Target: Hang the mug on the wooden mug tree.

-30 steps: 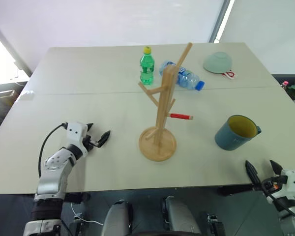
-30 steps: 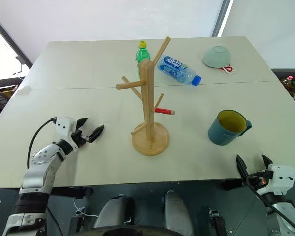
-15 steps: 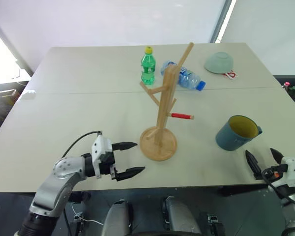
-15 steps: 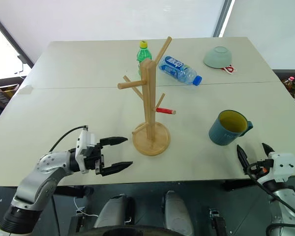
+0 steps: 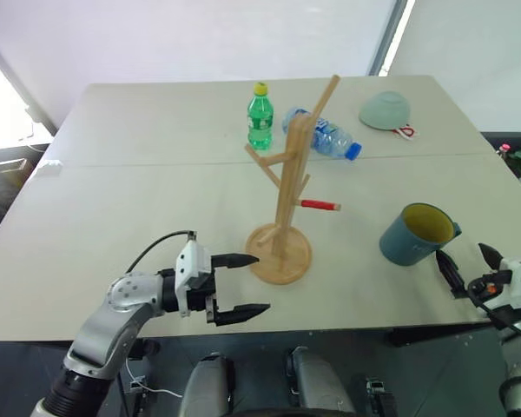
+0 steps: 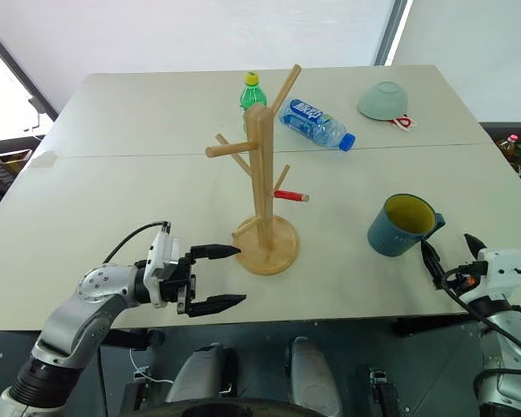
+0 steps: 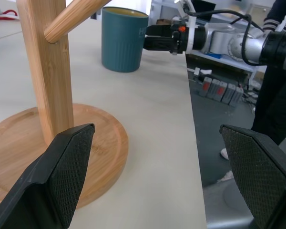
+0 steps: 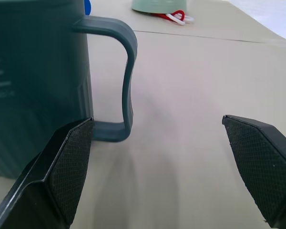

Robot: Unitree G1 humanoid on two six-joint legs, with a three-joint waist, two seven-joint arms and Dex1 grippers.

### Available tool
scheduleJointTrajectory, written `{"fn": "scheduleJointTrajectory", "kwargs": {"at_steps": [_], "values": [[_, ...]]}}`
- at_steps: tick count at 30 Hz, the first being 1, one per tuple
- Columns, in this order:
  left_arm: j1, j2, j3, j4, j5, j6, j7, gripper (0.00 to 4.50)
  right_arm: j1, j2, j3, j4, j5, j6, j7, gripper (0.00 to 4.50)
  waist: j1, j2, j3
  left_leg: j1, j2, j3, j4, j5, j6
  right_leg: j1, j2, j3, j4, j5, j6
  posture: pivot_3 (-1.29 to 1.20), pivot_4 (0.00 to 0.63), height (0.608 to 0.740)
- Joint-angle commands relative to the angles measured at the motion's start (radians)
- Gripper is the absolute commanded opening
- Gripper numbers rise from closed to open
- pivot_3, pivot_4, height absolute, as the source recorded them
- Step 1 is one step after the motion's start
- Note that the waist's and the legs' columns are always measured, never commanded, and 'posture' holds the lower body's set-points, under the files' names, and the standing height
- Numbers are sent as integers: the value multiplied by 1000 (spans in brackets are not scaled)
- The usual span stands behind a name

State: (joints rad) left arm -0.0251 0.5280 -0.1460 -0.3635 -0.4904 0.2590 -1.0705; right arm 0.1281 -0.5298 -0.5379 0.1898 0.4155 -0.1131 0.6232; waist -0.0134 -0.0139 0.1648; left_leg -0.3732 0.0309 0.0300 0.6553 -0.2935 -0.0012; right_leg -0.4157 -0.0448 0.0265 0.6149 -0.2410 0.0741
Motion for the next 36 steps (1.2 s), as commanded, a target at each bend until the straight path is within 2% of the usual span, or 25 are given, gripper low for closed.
{"fn": "scheduleJointTrajectory", "kwargs": {"at_steps": [1, 11, 14, 17, 21, 24, 27, 32, 36], "values": [[-2, -5, -6, -21, -1, -28, -3, 4500, -37, -23, -1, 12, 5, -2, 9, 4467, 0, 0, 0, 0, 0, 0, 0, 0, 0, 0, 0, 0, 0, 0, 0, 0, 150, 740], [15, -2, 1, -34, 4, -33, 11, 4500, -106, -34, 20, 96, 12, 8, 62, 4467, 0, 0, 0, 0, 0, 0, 1, 0, 0, 1, 1, 0, 1, 0, 0, 0, 150, 740], [22, 1, 6, -41, 1, -30, 16, 4500, -118, -33, 22, 104, 26, 18, 94, 3589, 0, 0, 0, 0, 0, -1, 2, 0, 0, 1, 1, 0, 1, 0, 0, 0, 150, 740], [24, 3, 8, -45, -1, -27, 20, 4500, -128, -31, 21, 103, 40, 34, 119, 2159, 0, 0, 0, 0, 0, -1, 2, 0, 0, 1, 1, 0, 2, 0, 0, 0, 150, 740], [21, 5, 7, -46, -3, -25, 23, 4500, -125, -24, 29, 78, 49, 55, 141, 24, 0, 0, 0, 0, 0, -1, 3, 0, 0, 1, 1, 0, 2, 0, 0, 0, 150, 740], [16, 5, 4, -42, -2, -24, 26, 4500, -112, -20, 33, 34, 47, 59, 132, 24, 0, 0, 0, 0, 0, -1, 4, 0, 0, 2, 1, 0, 3, 0, 0, 0, 150, 740], [10, 4, 0, -32, 1, -26, 25, 4500, -54, -38, 51, -94, -10, 43, 103, 24, 2, 1, 0, 0, 0, -1, 4, 0, 0, 1, 1, 0, 3, 0, 0, 0, 150, 740], [-12, 5, -9, -4, 5, -31, 5, 4500, 67, -124, 80, -451, -171, 16, 80, 24, 1, 2, 0, 0, 0, -1, 4, 0, 0, 1, 0, 0, 3, 0, 0, 0, 150, 740], [-47, 0, -24, 37, 5, -34, -29, 4500, 142, -215, 92, -656, -271, 32, 104, 24, 2, 1, 1, 0, 0, -2, 6, 0, 0, 2, 1, -1, 3, 0, 1, 0, 150, 740]]}}
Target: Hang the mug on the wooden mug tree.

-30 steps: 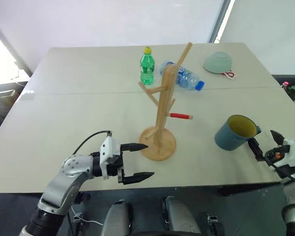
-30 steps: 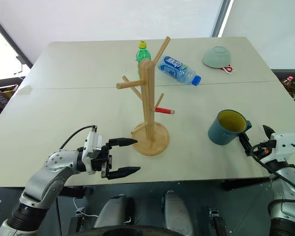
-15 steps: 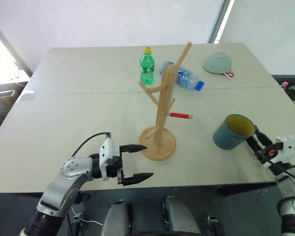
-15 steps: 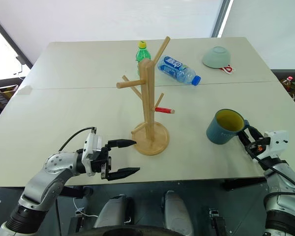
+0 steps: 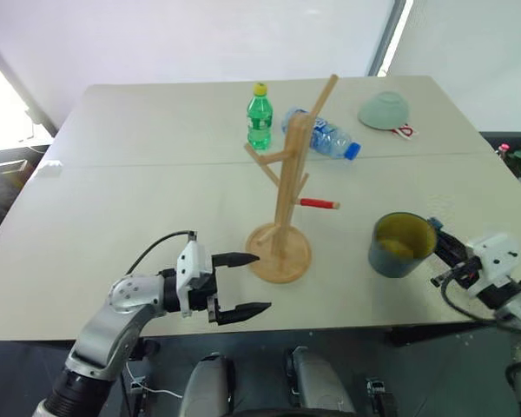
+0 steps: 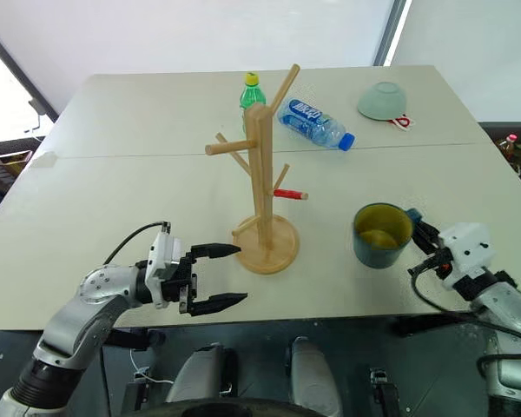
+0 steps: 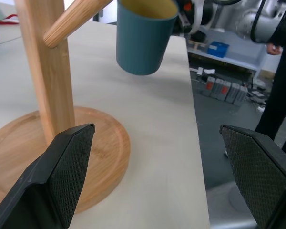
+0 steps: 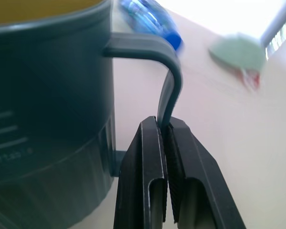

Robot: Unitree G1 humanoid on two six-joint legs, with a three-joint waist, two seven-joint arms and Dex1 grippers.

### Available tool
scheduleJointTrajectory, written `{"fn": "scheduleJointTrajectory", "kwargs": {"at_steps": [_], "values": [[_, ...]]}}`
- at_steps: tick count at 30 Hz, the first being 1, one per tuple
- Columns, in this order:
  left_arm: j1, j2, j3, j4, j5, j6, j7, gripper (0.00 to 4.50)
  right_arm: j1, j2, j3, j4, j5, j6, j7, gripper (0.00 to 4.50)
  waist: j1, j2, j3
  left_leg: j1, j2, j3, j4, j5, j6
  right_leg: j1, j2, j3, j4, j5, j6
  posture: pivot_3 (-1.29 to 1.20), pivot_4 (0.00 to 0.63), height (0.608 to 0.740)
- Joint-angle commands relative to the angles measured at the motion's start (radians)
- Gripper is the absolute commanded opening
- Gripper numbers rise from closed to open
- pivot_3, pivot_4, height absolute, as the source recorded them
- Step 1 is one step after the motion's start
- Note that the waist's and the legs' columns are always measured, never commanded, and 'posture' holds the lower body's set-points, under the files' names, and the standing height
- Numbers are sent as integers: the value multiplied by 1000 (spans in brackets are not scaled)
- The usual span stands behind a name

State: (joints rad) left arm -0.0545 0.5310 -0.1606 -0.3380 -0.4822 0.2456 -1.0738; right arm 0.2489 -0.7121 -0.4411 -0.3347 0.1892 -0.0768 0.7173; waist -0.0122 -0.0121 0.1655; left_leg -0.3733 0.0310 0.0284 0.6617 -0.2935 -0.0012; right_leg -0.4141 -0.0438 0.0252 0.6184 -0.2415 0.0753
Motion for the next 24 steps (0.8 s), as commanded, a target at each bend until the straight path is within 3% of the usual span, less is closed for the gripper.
{"fn": "scheduleJointTrajectory", "kwargs": {"at_steps": [1, 14, 24], "values": [[-26, -4, -14, 21, -3, -22, -35, 4500, 29, -45, -7, -164, -52, 7, 9, 24, 1, -2, 0, 0, 0, 0, 0, 0, 0, 1, 0, 0, 0, -1, 1, 0, 150, 740], [-139, -20, 16, 120, -24, -28, -77, 4500, -51, -130, -20, -368, -26, 130, 45, 24, 2, -5, 3, -1, 0, -1, 2, 0, 0, 1, 0, -1, 0, 0, -1, 0, 150, 740], [-180, 19, 82, 123, -51, -4, -87, 4500, -279, -228, 99, -414, 42, 222, 99, 24, 1, -7, 4, -2, 0, -2, 1, 0, 0, 1, 0, -2, -1, 0, -1, 0, 150, 740]]}}
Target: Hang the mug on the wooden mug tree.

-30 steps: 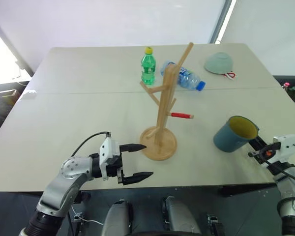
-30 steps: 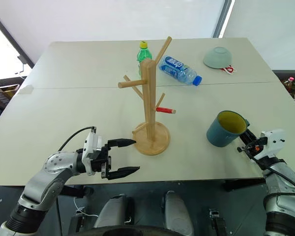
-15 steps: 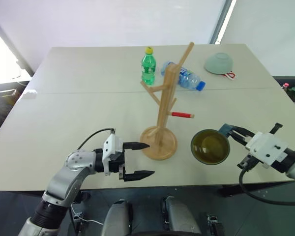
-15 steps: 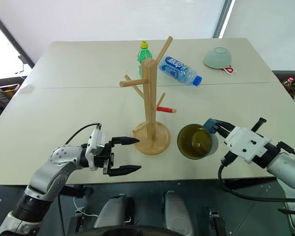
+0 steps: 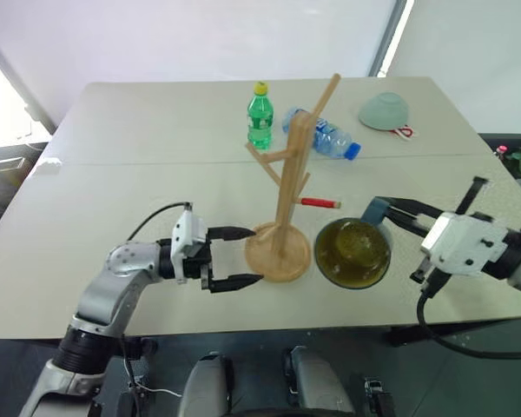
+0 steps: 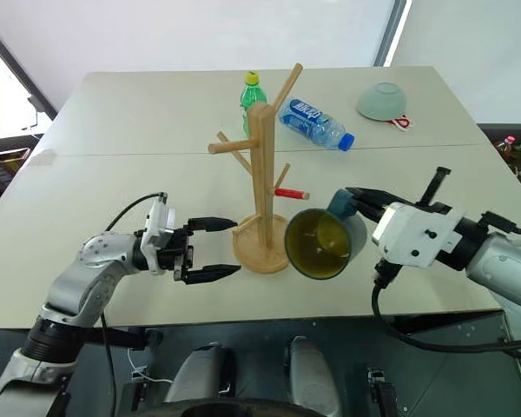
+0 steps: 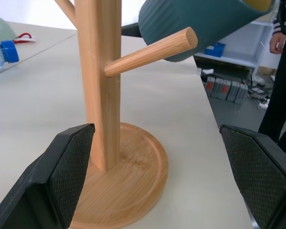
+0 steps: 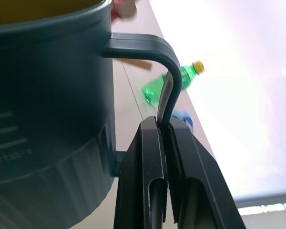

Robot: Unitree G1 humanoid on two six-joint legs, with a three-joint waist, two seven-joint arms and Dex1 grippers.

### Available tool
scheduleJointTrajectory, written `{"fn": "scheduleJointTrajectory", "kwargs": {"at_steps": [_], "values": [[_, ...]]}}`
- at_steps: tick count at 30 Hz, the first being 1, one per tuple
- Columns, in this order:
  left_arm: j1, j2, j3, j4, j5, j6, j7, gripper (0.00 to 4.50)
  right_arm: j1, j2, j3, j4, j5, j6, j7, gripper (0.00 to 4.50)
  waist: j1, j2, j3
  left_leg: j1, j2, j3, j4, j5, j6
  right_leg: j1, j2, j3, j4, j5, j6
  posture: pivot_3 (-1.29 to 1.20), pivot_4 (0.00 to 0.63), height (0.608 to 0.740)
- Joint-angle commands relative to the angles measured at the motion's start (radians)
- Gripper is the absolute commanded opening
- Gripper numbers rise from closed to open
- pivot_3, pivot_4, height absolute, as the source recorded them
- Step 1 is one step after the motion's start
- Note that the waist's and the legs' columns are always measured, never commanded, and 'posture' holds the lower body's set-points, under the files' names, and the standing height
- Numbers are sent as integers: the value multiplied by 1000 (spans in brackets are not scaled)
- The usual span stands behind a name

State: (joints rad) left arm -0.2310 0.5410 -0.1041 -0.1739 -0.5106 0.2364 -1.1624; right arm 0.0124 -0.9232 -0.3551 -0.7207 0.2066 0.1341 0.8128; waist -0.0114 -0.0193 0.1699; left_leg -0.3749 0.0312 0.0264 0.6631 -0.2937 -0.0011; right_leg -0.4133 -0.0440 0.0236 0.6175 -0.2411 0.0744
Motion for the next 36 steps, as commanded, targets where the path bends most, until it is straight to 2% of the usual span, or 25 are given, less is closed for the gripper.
{"fn": "scheduleJointTrajectory", "kwargs": {"at_steps": [1, 17, 27, 28, 29, 31, 36], "values": [[-3, 11, 30, -50, -27, 9, 4, 4500, -57, -18, 26, -26, 23, 13, 6, 24, 0, 0, 0, 0, 0, 0, 0, 0, 0, 0, 0, 0, 0, 0, 0, 0, 150, 740], [-5, 61, 100, -197, -129, 122, 57, 4500, -242, -10, 204, 72, -30, 18, 35, 24, 0, -1, 1, 0, 0, 0, 0, 0, 0, 0, -2, 0, 0, 0, 0, 0, 150, 740], [1, 52, 98, -211, -123, 118, 85, 4500, -302, 3, 237, 110, -26, 44, 44, 24, 0, -1, 0, 0, 0, 0, 0, 0, 0, 0, -2, 0, 0, 0, 0, 0, 150, 740], [0, 51, 97, -210, -122, 117, 86, 4500, -306, 4, 239, 110, -29, 44, 43, 502, 0, -1, 1, 0, 0, 0, 0, 0, 0, 0, -1, 0, 0, 0, 0, 0, 150, 740], [0, 50, 97, -210, -122, 117, 87, 4500, -309, 4, 241, 110, -33, 41, 41, 665, 0, -1, 1, 0, 0, 0, 0, 0, 0, 0, -1, 0, 0, 0, 0, 0, 150, 740], [-2, 49, 96, -208, -121, 116, 87, 4500, -314, 1, 244, 112, -52, 29, 37, 1367, 0, -1, 1, 0, 0, 0, 0, 0, 0, 0, -1, 0, 0, 0, 0, 0, 150, 740], [-7, 44, 93, -199, -118, 113, 83, 4500, -320, -7, 240, 114, -72, 21, 40, 1367, 0, -1, 1, 0, 0, 0, 0, 0, 0, 0, -1, 0, 0, 0, 0, 0, 150, 740]]}}
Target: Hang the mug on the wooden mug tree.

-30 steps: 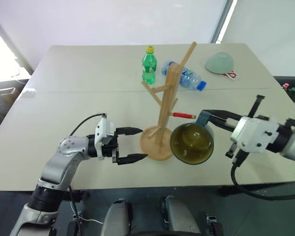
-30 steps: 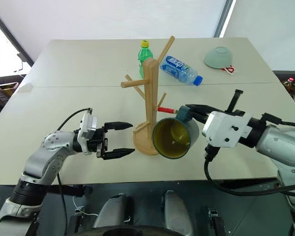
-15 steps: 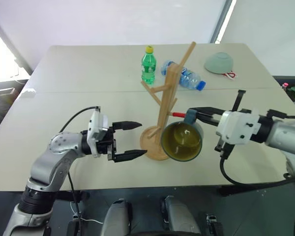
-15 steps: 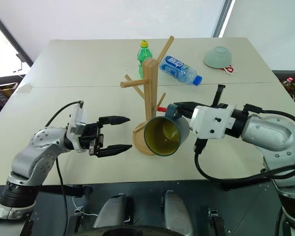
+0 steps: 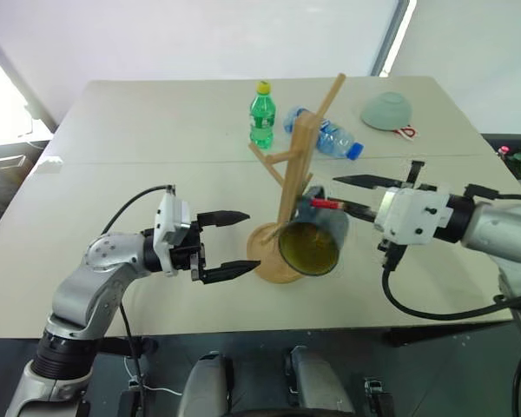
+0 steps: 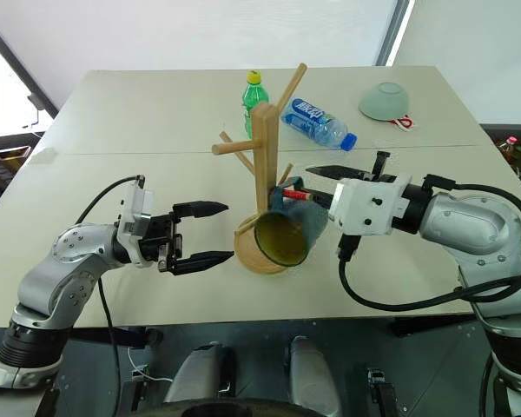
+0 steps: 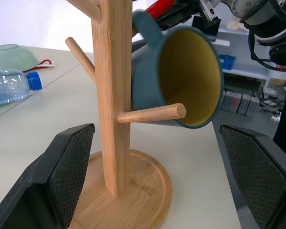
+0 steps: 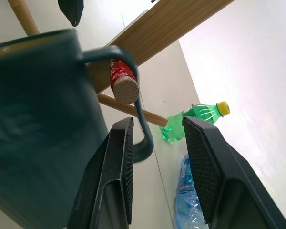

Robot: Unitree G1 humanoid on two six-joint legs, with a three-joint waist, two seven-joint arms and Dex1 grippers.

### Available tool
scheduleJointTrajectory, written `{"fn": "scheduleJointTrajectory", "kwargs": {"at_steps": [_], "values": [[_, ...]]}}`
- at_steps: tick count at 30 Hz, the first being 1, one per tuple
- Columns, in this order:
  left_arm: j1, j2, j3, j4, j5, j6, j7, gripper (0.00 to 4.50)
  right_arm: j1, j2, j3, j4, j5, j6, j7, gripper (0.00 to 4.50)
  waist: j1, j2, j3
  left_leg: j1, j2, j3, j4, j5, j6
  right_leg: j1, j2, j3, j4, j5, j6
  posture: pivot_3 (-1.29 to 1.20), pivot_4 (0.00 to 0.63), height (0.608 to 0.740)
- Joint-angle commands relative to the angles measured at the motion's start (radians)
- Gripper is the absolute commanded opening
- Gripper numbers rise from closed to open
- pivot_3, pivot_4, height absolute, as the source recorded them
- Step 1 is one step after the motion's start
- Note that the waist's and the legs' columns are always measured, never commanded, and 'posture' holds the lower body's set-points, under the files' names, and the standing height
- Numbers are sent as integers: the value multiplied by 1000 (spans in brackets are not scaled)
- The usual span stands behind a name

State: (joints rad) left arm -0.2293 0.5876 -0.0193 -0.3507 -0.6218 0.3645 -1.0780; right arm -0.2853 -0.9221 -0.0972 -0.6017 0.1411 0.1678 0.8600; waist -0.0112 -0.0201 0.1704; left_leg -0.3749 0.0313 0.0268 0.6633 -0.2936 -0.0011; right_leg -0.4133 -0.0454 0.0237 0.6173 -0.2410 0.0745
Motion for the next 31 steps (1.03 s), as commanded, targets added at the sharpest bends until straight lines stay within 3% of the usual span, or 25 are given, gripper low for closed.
{"fn": "scheduleJointTrajectory", "kwargs": {"at_steps": [1, 9, 14, 17, 22, 31], "values": [[-10, -3, 6, -21, -6, -16, -2, 4500, -23, -10, -22, -6, -8, -13, -6, 1367, 0, 0, 0, 0, 0, 0, 0, 0, 0, 0, 0, 0, 0, 0, 0, 0, 150, 740], [-4, -4, 13, 0, 2, -24, -3, 4500, 15, -29, -176, 2, 48, 19, 9, 1367, 2, 0, 0, 0, 0, 0, 0, 0, 0, 0, 0, 0, 0, 0, 0, 0, 150, 740], [10, -34, 45, 72, 83, -36, 138, 4500, 230, 82, -320, 60, 128, 34, -8, 1367, 4, -1, -1, 0, 0, 0, 0, 0, 0, 2, 0, -1, -1, 0, 0, 0, 150, 740], [47, -111, 96, 157, 176, -114, 311, 4500, 325, 301, -286, 163, 163, -6, -121, 1367, -1, -3, -1, 2, 0, -1, 1, 0, 0, 4, 0, -1, 0, 0, 0, 0, 150, 740], [108, -199, 160, 249, 253, -196, 477, 4500, 330, 498, -250, 314, 204, -50, -195, 1367, -8, -1, -1, 4, 1, 0, 0, 0, 0, 2, 0, 1, 4, 1, 0, 0, 150, 740], [143, -238, 199, 260, 278, -234, 574, 4500, 277, 561, -201, 493, 199, -139, -217, 1367, 1, 0, -1, 2, 1, 0, 0, 0, 0, 2, -1, 1, 3, 1, 0, 0, 150, 740]]}}
